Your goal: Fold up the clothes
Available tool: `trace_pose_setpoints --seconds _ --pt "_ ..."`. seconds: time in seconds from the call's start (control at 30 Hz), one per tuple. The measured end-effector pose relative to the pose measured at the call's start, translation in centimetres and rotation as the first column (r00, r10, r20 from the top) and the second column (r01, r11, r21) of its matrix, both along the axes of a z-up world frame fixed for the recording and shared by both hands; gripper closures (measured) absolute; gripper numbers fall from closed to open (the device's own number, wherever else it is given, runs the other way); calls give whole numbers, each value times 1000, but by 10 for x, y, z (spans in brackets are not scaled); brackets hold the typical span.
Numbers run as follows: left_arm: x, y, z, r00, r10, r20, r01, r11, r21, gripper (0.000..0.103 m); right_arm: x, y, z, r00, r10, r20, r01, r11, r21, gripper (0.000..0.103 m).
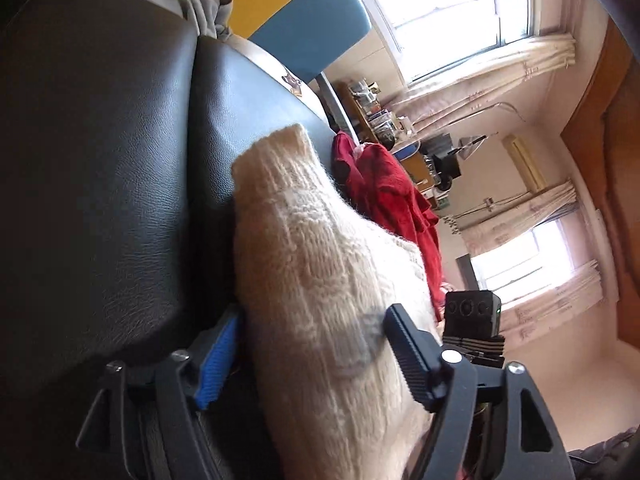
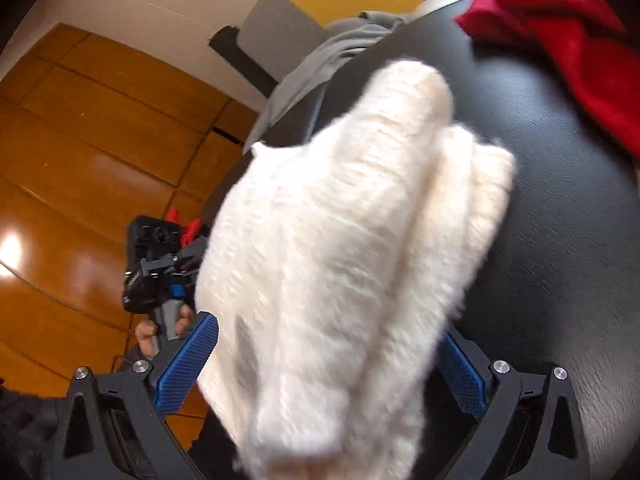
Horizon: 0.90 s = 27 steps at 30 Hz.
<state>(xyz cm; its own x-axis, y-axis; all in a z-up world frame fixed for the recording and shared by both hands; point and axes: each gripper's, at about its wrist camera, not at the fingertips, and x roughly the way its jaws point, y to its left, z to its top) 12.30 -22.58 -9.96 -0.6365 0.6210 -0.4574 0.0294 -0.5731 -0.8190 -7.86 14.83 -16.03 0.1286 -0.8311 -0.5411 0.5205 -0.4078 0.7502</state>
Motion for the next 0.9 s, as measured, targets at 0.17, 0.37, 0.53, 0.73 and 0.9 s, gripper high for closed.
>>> trace_pose_setpoints --seconds 0.17,0.37,0.53,0.73,0.9 --pt "-13 28 1 998 -50 -31 47 995 -92 18 9 -10 2 998 19 -57 -17 999 47 0" --pt "17 34 8 999 -34 -27 31 994 -101 50 37 -34 12 965 96 -244 -48 980 193 14" --pt "85 13 30 990 84 -112 -92 994 -66 52 58 -63 23 953 157 -259 -108 975 193 36" --pt "184 -60 79 923 322 -211 -349 931 -106 52 97 -160 49 903 324 -281 -302 946 119 39" --pt "275 -134 151 765 535 -358 -618 767 -175 52 135 -299 103 807 473 -353 -504 864 4 39"
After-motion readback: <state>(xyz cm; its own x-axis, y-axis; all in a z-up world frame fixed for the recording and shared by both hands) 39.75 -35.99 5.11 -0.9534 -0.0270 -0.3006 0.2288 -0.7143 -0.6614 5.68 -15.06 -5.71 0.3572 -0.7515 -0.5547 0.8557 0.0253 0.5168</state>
